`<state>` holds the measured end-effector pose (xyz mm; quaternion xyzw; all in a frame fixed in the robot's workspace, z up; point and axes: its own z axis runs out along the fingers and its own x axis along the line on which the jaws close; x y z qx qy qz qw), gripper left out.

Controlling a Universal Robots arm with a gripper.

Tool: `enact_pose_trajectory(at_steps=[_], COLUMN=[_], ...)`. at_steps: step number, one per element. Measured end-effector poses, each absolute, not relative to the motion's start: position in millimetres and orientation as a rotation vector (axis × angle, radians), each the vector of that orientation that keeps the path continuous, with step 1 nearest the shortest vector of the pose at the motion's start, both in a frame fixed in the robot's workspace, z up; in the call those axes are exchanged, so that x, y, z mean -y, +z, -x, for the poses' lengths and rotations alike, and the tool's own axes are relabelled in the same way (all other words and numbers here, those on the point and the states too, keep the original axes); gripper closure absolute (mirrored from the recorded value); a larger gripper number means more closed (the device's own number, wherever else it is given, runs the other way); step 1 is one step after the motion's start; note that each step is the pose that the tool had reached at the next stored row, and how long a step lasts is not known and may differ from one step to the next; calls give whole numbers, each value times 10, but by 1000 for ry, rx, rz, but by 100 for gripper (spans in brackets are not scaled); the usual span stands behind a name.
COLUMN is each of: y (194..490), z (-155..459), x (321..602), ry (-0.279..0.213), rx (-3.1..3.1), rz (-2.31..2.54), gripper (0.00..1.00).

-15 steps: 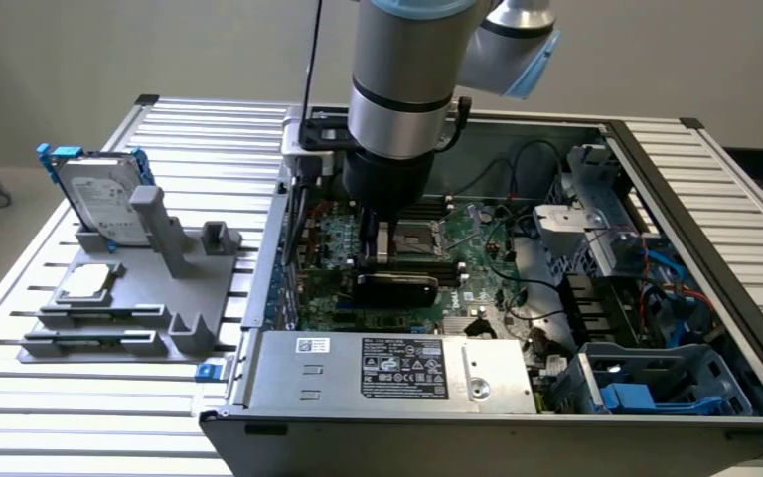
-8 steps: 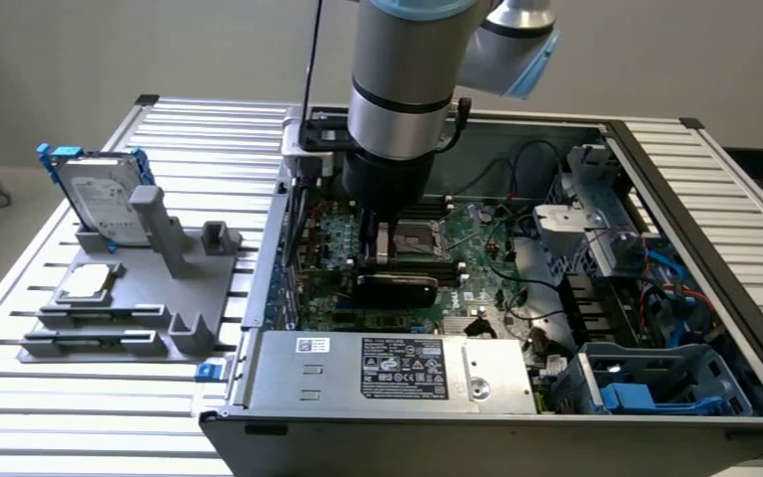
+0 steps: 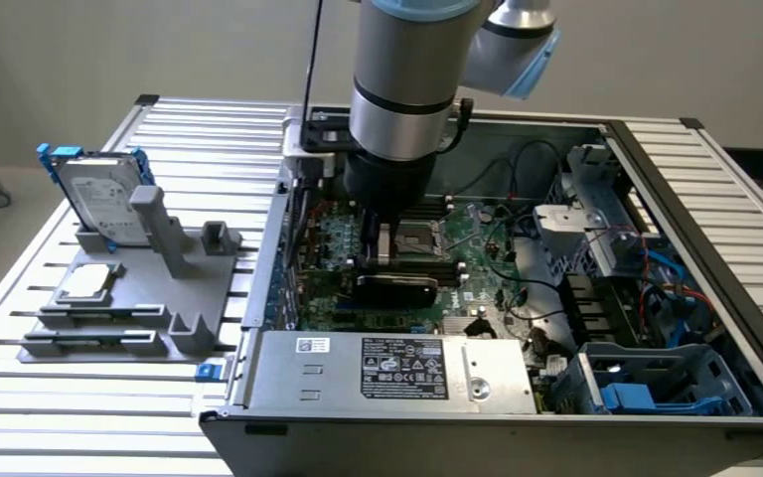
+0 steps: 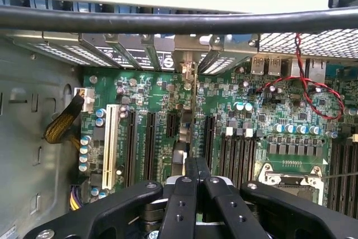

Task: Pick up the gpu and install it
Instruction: 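Press down on the gpu until it lock into place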

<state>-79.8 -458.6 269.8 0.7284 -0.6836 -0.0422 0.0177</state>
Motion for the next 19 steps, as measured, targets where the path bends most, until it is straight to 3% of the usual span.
enact_pose_trajectory(at_steps=[19], y=[2753], z=[700], x=[4624], ry=[-131], rx=[2118], rz=[-2267], gripper=[89])
